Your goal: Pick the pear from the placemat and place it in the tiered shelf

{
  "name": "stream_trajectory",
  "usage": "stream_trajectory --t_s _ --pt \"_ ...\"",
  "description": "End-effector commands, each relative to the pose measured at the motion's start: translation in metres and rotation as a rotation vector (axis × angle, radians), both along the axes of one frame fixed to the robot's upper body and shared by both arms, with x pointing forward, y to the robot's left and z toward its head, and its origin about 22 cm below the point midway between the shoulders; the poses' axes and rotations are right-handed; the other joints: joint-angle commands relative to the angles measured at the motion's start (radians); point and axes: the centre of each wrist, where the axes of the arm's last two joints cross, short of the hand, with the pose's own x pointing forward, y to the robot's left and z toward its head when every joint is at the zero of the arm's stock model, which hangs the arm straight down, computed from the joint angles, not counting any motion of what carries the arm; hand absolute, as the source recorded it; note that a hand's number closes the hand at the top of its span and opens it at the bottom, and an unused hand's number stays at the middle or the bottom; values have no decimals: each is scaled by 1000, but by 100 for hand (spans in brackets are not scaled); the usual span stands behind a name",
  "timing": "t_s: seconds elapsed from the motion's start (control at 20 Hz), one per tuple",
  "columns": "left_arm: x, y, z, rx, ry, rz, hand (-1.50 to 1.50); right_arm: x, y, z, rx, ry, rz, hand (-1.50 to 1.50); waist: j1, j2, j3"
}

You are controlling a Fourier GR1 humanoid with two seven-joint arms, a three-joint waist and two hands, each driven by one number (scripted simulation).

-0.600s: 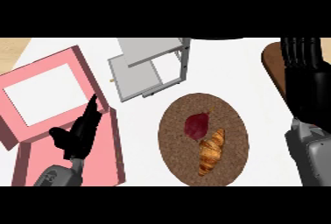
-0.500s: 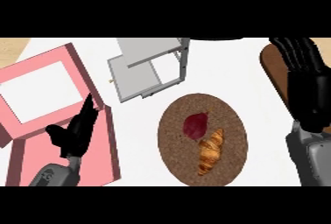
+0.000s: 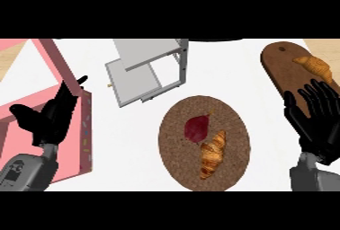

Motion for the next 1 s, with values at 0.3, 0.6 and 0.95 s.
stream_trajectory --t_s 0.3,0.6,0.95 --pt "3 9 34 -2 36 -44 0 -74 44 -3 -18 -4 180 -150 19 -6 -8" --pt "9 -6 35 3 7 -39 0 -85 20 3 -328 407 370 -150 33 0 -14" --pt "14 -14 40 25 5 -68 0 -72 4 36 -692 741 265 -150 59 5 -17"
